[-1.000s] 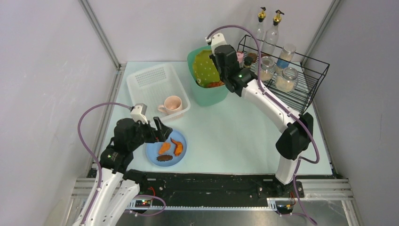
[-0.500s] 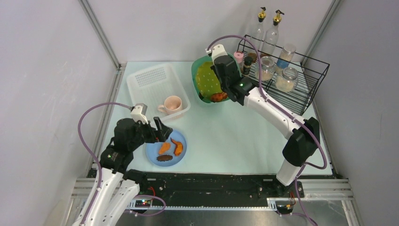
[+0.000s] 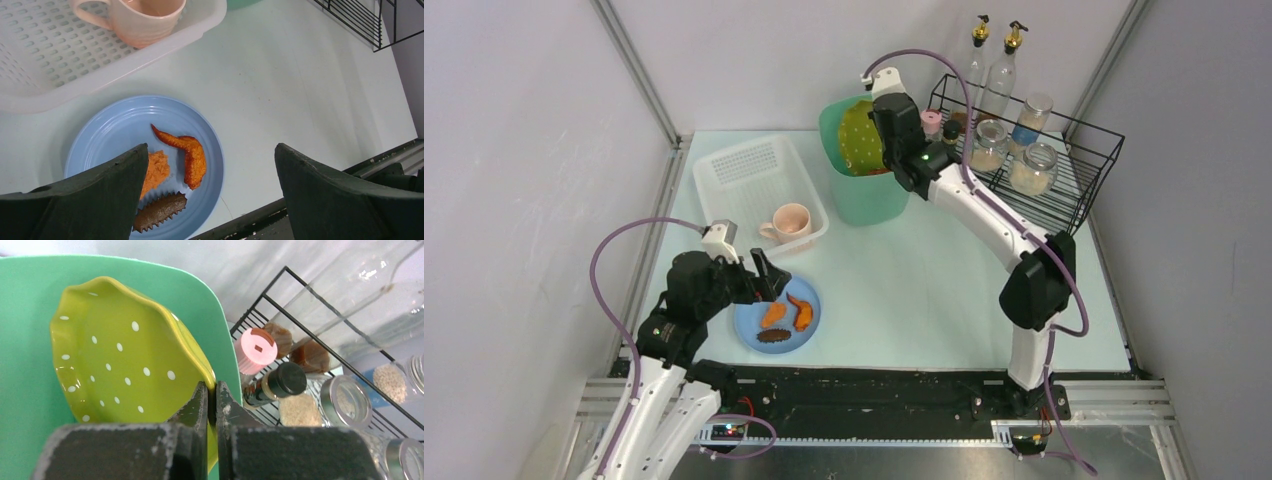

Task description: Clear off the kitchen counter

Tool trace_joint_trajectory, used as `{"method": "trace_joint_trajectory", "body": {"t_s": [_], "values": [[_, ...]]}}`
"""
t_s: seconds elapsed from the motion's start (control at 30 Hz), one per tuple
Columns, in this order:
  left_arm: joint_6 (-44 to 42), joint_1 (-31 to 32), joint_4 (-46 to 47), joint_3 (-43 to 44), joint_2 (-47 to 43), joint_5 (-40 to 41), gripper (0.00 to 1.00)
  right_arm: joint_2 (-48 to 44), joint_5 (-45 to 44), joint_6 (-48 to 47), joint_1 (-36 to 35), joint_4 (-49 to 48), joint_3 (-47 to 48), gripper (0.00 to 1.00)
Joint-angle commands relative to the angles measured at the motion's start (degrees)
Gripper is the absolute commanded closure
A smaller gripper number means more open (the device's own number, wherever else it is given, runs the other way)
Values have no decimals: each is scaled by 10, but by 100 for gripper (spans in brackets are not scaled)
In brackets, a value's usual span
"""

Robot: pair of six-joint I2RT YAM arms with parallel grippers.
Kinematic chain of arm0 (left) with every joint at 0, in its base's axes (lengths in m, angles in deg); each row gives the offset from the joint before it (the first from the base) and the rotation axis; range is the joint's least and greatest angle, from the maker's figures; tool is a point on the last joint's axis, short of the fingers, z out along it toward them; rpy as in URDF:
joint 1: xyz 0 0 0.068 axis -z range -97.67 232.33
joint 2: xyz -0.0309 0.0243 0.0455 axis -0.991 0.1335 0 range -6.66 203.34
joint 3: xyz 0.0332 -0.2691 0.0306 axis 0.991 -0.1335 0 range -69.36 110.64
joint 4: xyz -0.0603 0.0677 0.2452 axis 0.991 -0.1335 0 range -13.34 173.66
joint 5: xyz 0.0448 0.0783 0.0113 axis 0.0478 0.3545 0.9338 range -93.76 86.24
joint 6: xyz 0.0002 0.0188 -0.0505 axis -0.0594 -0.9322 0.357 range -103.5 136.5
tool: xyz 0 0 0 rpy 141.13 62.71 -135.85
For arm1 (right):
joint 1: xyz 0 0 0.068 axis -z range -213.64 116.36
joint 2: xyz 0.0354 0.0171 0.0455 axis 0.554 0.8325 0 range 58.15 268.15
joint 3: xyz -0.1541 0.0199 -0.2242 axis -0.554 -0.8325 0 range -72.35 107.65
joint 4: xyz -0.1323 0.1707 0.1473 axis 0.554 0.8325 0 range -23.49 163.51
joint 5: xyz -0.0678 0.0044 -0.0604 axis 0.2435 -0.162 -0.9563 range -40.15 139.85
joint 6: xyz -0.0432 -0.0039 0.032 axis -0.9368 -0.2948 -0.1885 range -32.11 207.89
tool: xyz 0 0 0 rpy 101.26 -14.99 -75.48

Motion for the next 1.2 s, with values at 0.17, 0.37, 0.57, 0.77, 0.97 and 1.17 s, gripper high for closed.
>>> {"method": "trace_joint_trajectory", "body": {"t_s": [0.17, 0.37, 0.57, 0.77, 0.97, 1.17], "values": [[-5, 3, 17, -3, 0, 6, 0, 29, -48, -191, -27, -280, 29, 100], [-5, 3, 18, -3, 5, 4, 0, 41, -44, -346, -42, -449, -5, 100], [-5, 3, 17, -2, 8, 2, 0, 55, -31, -495, -56, -596, -31, 100], [-6, 3, 17, -3, 7, 2, 0, 60, -22, -557, -62, -669, -54, 100], [-6, 3, 17, -2, 8, 1, 0, 57, -20, -566, -64, -689, -52, 100], [-6, 3, 17, -2, 9, 1, 0, 37, -50, -512, -65, -618, 0, 100]]}}
